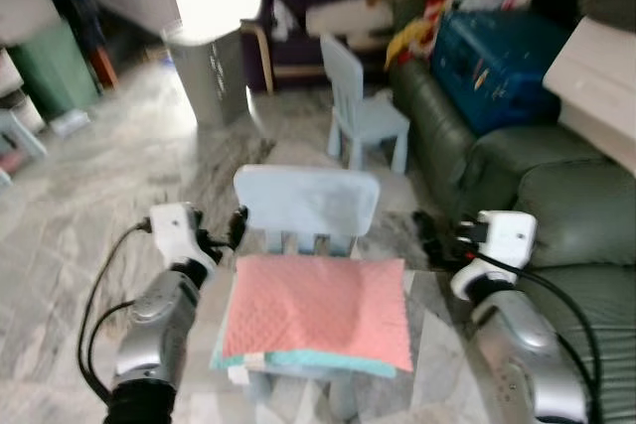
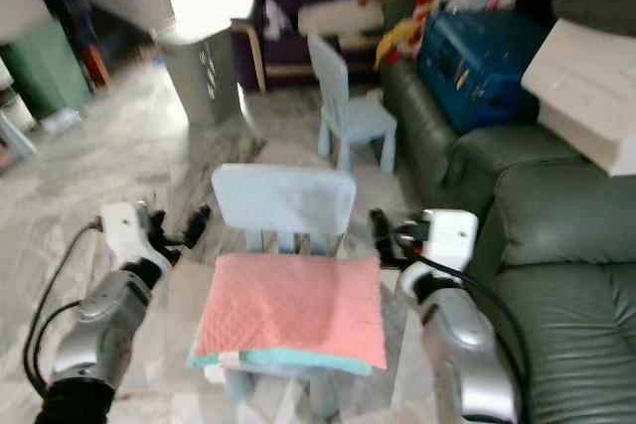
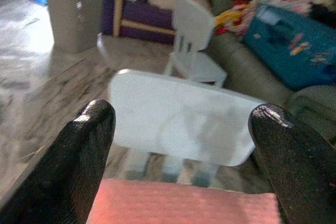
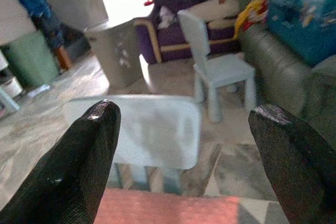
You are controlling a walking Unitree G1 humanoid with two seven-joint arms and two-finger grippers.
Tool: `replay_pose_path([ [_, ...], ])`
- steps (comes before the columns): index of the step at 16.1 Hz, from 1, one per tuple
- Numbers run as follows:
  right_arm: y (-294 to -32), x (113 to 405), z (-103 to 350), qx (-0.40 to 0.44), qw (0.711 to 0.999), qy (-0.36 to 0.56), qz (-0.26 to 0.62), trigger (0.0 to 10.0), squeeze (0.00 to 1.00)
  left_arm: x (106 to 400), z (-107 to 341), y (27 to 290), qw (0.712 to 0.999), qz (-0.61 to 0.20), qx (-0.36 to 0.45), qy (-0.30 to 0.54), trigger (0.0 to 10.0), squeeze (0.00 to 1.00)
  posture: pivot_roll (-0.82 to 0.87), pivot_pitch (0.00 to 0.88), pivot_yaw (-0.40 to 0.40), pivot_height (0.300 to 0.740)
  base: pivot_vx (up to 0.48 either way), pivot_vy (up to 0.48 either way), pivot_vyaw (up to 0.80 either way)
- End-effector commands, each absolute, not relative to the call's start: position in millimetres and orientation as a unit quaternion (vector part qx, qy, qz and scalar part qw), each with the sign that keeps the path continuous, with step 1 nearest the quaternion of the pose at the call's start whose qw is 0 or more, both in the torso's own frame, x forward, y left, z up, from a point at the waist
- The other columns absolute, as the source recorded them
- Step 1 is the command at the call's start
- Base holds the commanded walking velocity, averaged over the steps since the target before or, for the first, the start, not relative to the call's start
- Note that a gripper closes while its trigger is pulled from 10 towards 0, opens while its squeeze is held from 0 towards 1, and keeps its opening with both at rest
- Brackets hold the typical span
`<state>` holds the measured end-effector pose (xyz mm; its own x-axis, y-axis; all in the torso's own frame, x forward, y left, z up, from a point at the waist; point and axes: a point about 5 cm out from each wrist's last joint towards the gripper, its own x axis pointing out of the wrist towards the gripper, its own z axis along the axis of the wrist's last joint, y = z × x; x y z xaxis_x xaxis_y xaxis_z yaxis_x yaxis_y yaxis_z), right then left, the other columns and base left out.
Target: Move the pillow to the sofa
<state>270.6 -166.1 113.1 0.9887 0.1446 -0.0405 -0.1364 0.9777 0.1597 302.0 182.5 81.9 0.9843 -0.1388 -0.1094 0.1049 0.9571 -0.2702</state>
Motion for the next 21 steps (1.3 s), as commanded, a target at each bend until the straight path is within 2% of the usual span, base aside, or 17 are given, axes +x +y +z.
replay_pose_path([
  [1, -164.3, 272.1, 114.3, 0.072, 0.994, 0.024, 0.076, 10.0, 0.00, 303.8, 85.6, 184.7, 0.988, -0.059, -0.128, 0.060, 10.0, 0.00, -0.18, 0.000, 0.057, 0.740, 0.326, 0.274, 0.00],
  [6, -161.6, 269.2, 110.6, 0.093, 0.992, 0.027, 0.083, 10.0, 0.00, 299.5, 78.4, 189.0, 0.990, -0.041, -0.107, 0.080, 10.0, 0.00, -0.18, 0.000, 0.058, 0.740, 0.118, 0.157, 0.00],
  [8, -162.9, 266.5, 108.7, 0.065, 0.994, 0.031, 0.080, 10.0, 0.00, 293.7, 75.1, 191.7, 0.991, -0.036, -0.101, 0.084, 10.0, 0.00, -0.18, 0.000, 0.056, 0.740, 0.000, 0.000, 0.00],
  [9, -162.4, 264.3, 105.4, 0.093, 0.992, 0.043, 0.078, 10.0, 0.00, 290.1, 70.5, 194.6, 0.991, -0.025, -0.095, 0.092, 10.0, 0.00, -0.17, 0.000, 0.054, 0.740, 0.000, 0.000, 0.00],
  [11, -164.6, 262.7, 104.4, 0.058, 0.995, 0.046, 0.072, 10.0, 0.00, 288.3, 67.3, 194.7, 0.991, -0.020, -0.089, 0.101, 10.0, 0.00, -0.17, 0.000, 0.051, 0.740, 0.000, 0.000, 0.00],
  [17, -184.5, 257.7, 108.3, 0.049, 0.997, 0.047, 0.045, 10.0, 0.00, 279.9, 64.8, 189.0, 0.990, -0.024, -0.061, 0.123, 10.0, 0.00, -0.17, 0.000, 0.052, 0.740, 0.000, 0.000, 0.00],
  [18, -185.8, 256.5, 107.7, 0.051, 0.997, 0.050, 0.043, 10.0, 0.00, 276.3, 66.4, 187.5, 0.991, -0.050, -0.062, 0.107, 10.0, 0.00, -0.17, 0.000, 0.052, 0.740, 0.000, 0.000, 0.00],
  [21, -189.0, 248.7, 101.6, 0.051, 0.996, 0.067, 0.038, 10.0, 0.00, 259.4, 49.8, 194.5, 0.988, -0.035, -0.046, 0.142, 10.0, 0.00, -0.17, 0.000, 0.049, 0.740, 0.000, 0.000, 0.00],
])
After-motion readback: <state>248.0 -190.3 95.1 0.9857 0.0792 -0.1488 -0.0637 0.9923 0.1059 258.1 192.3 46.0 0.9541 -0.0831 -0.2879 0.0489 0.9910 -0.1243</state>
